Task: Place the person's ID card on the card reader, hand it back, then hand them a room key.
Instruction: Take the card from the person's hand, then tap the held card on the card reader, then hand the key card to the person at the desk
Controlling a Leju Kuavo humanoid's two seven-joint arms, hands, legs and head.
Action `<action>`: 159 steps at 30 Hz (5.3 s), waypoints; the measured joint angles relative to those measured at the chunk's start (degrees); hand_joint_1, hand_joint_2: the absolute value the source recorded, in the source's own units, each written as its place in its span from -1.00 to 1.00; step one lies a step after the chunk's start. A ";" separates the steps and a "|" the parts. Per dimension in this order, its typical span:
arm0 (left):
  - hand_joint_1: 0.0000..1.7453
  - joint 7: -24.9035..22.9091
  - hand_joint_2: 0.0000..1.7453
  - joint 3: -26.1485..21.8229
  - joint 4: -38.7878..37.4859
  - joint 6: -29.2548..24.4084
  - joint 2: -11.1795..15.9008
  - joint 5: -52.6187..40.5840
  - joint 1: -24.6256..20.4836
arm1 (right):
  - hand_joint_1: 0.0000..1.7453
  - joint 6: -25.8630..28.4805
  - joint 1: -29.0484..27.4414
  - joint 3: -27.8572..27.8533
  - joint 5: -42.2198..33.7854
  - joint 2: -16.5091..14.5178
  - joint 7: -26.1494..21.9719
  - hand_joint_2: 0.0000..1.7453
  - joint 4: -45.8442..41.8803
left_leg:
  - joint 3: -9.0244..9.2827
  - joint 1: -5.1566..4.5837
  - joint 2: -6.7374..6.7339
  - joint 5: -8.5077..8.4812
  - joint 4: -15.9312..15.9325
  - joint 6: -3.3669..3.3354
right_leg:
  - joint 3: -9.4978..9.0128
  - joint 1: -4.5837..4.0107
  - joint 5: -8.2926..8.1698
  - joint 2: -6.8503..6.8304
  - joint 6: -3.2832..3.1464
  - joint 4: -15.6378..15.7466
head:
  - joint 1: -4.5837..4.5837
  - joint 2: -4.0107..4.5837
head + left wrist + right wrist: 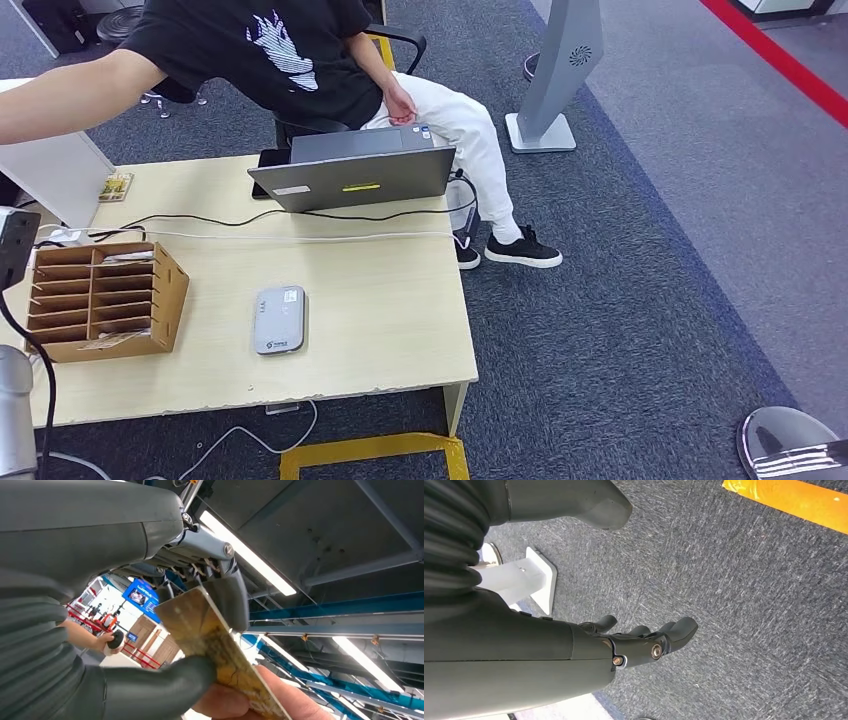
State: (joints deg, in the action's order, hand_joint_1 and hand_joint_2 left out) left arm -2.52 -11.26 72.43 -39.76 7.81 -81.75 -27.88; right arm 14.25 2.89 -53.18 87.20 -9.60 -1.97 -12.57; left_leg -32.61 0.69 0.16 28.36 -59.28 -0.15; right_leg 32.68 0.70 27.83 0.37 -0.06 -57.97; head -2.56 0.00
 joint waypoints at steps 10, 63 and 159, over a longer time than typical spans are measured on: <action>1.00 -0.08 1.00 0.00 0.00 0.00 0.61 0.61 0.75 | -1.00 0.00 0.00 0.00 0.01 0.00 0.00 1.00 0.01 | -0.02 0.00 0.01 0.00 0.00 0.00 | 0.00 0.00 0.00 -0.01 0.00 0.00 | 0.00 0.00; 1.00 12.45 1.00 13.76 -7.42 4.70 -10.65 20.09 28.00 | -1.00 -1.03 -0.96 -0.42 0.99 -0.02 1.81 1.00 0.00 | -0.05 -0.05 0.01 0.10 0.01 -0.10 | 0.02 0.03 0.04 -0.04 0.04 0.06 | 0.00 0.00; 1.00 13.35 1.00 9.95 18.37 1.95 -5.69 24.78 21.18 | -1.00 0.01 -0.30 -2.97 -1.58 -0.81 2.60 1.00 0.00 | -0.05 -0.01 0.04 0.07 0.01 -0.06 | 0.01 -0.01 0.03 -0.05 0.02 0.02 | 0.00 0.00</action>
State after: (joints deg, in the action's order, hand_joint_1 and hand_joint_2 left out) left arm 10.83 -1.30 90.80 -37.81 2.12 -56.97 -6.69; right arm 14.26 2.59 -56.15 85.61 -10.41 0.63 -12.57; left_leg -32.66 0.68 0.20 28.43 -59.27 -0.21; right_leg 32.69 0.69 27.86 0.31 -0.04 -57.94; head -2.56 0.00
